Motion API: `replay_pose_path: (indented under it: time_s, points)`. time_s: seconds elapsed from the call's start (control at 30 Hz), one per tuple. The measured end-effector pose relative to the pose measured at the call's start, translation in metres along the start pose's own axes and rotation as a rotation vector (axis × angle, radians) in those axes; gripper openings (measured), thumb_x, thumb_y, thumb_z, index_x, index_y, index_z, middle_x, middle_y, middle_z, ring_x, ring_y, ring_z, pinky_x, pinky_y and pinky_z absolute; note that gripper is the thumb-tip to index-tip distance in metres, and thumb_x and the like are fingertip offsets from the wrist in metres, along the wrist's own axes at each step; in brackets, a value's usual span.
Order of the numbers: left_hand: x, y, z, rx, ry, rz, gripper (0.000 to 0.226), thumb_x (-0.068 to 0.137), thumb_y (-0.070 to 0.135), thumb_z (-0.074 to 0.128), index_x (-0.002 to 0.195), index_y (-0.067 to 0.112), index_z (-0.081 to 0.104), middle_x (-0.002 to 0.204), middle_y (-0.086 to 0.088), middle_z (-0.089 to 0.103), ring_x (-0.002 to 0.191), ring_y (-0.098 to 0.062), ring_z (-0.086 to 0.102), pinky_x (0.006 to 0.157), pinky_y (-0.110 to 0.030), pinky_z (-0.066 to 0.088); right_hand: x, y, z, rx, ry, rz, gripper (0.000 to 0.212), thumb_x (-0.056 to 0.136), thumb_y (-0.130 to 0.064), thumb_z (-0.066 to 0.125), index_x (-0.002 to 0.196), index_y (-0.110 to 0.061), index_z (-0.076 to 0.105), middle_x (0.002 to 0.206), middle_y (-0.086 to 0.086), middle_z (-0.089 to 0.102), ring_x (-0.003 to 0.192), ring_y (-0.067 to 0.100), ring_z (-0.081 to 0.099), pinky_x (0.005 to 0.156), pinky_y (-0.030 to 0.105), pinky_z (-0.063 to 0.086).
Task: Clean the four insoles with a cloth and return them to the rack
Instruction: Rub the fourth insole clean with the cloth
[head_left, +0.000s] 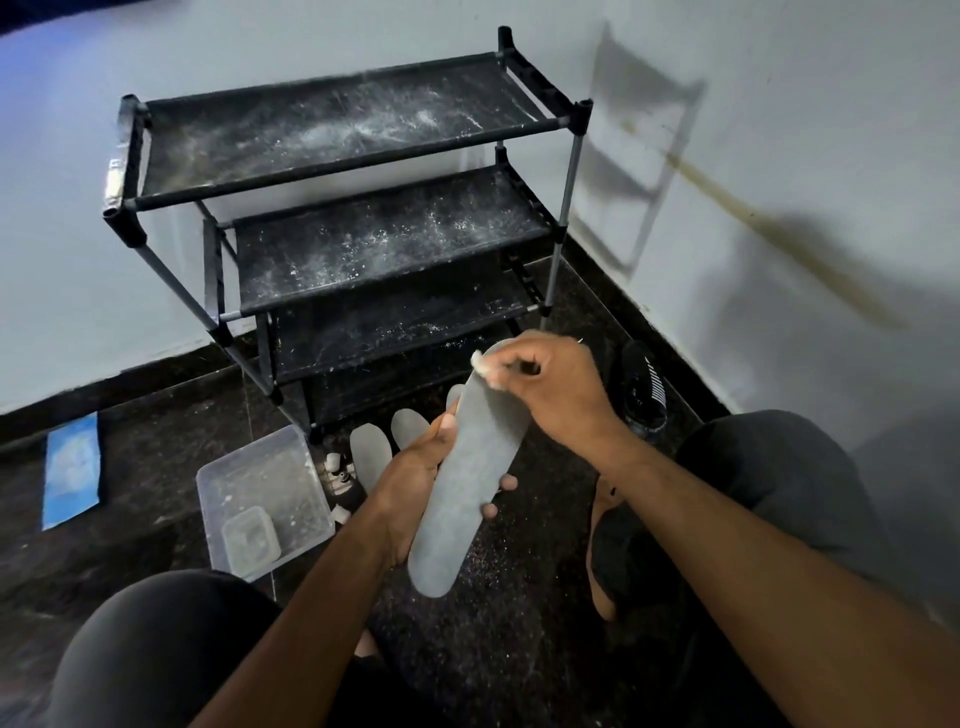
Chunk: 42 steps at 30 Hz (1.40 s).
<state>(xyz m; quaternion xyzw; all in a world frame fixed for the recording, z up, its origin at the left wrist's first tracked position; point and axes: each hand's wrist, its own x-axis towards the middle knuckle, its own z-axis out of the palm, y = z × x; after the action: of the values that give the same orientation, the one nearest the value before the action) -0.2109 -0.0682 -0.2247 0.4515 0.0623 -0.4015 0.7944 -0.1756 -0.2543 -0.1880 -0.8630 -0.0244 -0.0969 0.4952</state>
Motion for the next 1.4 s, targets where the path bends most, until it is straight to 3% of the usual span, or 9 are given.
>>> replay_pose_path:
  time_s: [0.1, 0.3, 0.5, 0.7, 0.9, 1.07, 1.17, 1.27, 1.4]
  points:
    - [-0.003, 0.0, 0.003, 0.044, -0.027, 0.01, 0.046, 0.107, 0.044, 0.039, 0.147, 0.023, 0.05, 0.127, -0.03, 0.061, 0.086, -0.037, 0.07, 0.061, -0.041, 0.057, 0.006, 0.011, -0.004, -0.175, 0.192, 0.004, 0.01, 0.082, -0.014, 0.077, 0.09, -0.018, 0.077, 0.091, -0.009, 0.07, 0.086, 0.005, 0.063, 0.082, 0.029, 0.054]
    - [0.002, 0.001, 0.001, 0.06, 0.059, 0.023, 0.054, 0.106, 0.045, 0.041, 0.142, 0.007, 0.051, 0.116, -0.029, 0.065, 0.083, -0.035, 0.068, 0.062, -0.04, 0.055, -0.016, -0.005, 0.012, -0.043, -0.32, -0.034, 0.009, 0.08, -0.013, 0.079, 0.089, -0.013, 0.079, 0.09, -0.006, 0.074, 0.083, 0.003, 0.067, 0.082, 0.027, 0.055]
    - [-0.001, 0.006, -0.001, 0.001, 0.035, 0.03, 0.049, 0.107, 0.042, 0.043, 0.15, 0.018, 0.046, 0.122, -0.034, 0.061, 0.085, -0.039, 0.067, 0.065, -0.042, 0.055, 0.002, 0.014, -0.002, -0.245, 0.125, -0.054, 0.008, 0.082, -0.015, 0.077, 0.09, -0.016, 0.078, 0.089, -0.006, 0.07, 0.086, 0.011, 0.062, 0.083, 0.035, 0.053]
    - [0.0, 0.005, 0.0, -0.016, 0.06, 0.062, 0.054, 0.105, 0.042, 0.046, 0.147, 0.008, 0.046, 0.127, -0.031, 0.057, 0.094, -0.038, 0.063, 0.073, -0.043, 0.05, -0.018, -0.005, 0.009, -0.049, -0.372, -0.034, 0.008, 0.082, -0.019, 0.077, 0.085, -0.012, 0.079, 0.085, -0.004, 0.072, 0.076, 0.007, 0.067, 0.076, 0.033, 0.057]
    - [-0.005, 0.009, 0.003, -0.013, 0.049, 0.06, 0.05, 0.105, 0.04, 0.047, 0.149, 0.016, 0.045, 0.125, -0.032, 0.059, 0.085, -0.039, 0.067, 0.067, -0.044, 0.054, 0.003, 0.011, -0.007, -0.203, 0.088, -0.051, 0.009, 0.083, -0.015, 0.077, 0.091, -0.016, 0.078, 0.09, -0.006, 0.07, 0.082, 0.006, 0.065, 0.081, 0.035, 0.055]
    - [-0.008, 0.012, 0.009, -0.021, 0.074, 0.107, 0.051, 0.093, 0.037, 0.058, 0.132, 0.004, 0.054, 0.106, -0.028, 0.06, 0.072, -0.031, 0.066, 0.064, -0.042, 0.049, -0.019, -0.006, 0.005, -0.189, -0.518, -0.082, 0.01, 0.081, -0.018, 0.078, 0.088, -0.011, 0.077, 0.088, -0.004, 0.071, 0.08, 0.01, 0.067, 0.079, 0.034, 0.055]
    - [-0.006, 0.014, 0.007, -0.036, 0.089, 0.101, 0.062, 0.089, 0.039, 0.067, 0.141, 0.007, 0.051, 0.12, -0.032, 0.057, 0.08, -0.037, 0.065, 0.065, -0.043, 0.051, -0.01, -0.008, -0.005, -0.034, -0.307, -0.049, 0.016, 0.082, -0.026, 0.076, 0.09, -0.012, 0.078, 0.088, -0.004, 0.071, 0.08, 0.008, 0.067, 0.08, 0.031, 0.056]
    - [-0.006, 0.013, 0.005, -0.053, 0.087, 0.102, 0.049, 0.107, 0.038, 0.048, 0.147, 0.012, 0.047, 0.133, -0.032, 0.052, 0.092, -0.041, 0.062, 0.072, -0.047, 0.049, -0.002, 0.003, -0.009, -0.191, -0.064, -0.09, 0.011, 0.085, -0.021, 0.075, 0.094, -0.015, 0.078, 0.09, -0.006, 0.069, 0.082, 0.006, 0.065, 0.082, 0.035, 0.056]
    - [-0.011, 0.015, 0.014, -0.011, 0.079, 0.119, 0.048, 0.094, 0.034, 0.055, 0.13, 0.003, 0.056, 0.105, -0.027, 0.058, 0.071, -0.03, 0.064, 0.064, -0.044, 0.05, -0.016, 0.001, 0.004, -0.273, -0.46, -0.115, 0.008, 0.084, -0.025, 0.075, 0.085, -0.017, 0.078, 0.085, -0.009, 0.068, 0.076, 0.002, 0.063, 0.077, 0.03, 0.055]
